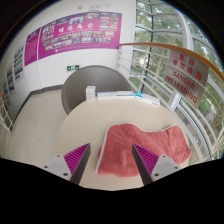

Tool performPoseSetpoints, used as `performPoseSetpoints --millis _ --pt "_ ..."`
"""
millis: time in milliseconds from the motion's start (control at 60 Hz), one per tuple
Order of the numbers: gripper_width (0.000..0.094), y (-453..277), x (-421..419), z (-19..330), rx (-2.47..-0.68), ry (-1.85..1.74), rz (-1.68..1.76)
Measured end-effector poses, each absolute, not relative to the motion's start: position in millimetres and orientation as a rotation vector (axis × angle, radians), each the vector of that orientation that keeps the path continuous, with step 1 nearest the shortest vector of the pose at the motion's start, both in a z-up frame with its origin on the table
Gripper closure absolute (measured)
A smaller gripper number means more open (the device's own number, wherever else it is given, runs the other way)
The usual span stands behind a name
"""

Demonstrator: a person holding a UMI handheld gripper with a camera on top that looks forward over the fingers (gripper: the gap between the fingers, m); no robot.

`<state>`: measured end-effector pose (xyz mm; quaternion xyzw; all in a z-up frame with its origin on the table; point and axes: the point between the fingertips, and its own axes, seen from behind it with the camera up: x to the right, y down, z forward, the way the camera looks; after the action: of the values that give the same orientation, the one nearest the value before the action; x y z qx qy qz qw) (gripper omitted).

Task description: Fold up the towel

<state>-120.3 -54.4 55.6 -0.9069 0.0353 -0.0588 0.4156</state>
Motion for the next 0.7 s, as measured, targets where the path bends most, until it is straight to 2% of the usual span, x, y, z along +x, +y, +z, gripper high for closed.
performPoseSetpoints --millis 167,233,333,433,450,567,700 --pt "0.0078 -15 -102 3 -2.337 0.074 -0.206" --pt "0.0118 -12 -100 -15 -2.367 0.051 -0.215" --pt "0.0368 -7 -102 -16 -2.334 0.048 -0.184" --pt "0.0784 -8 -96 -15 -2.333 0.004 -0.229" --pt "0.0831 -9 -92 -15 -2.336 -0.001 -0.252" --pt "0.0889 -9 -93 -15 -2.337 -0.040 -0.261" --pt "0.0893 -12 -122 -1 -2.347 -0.011 -0.083"
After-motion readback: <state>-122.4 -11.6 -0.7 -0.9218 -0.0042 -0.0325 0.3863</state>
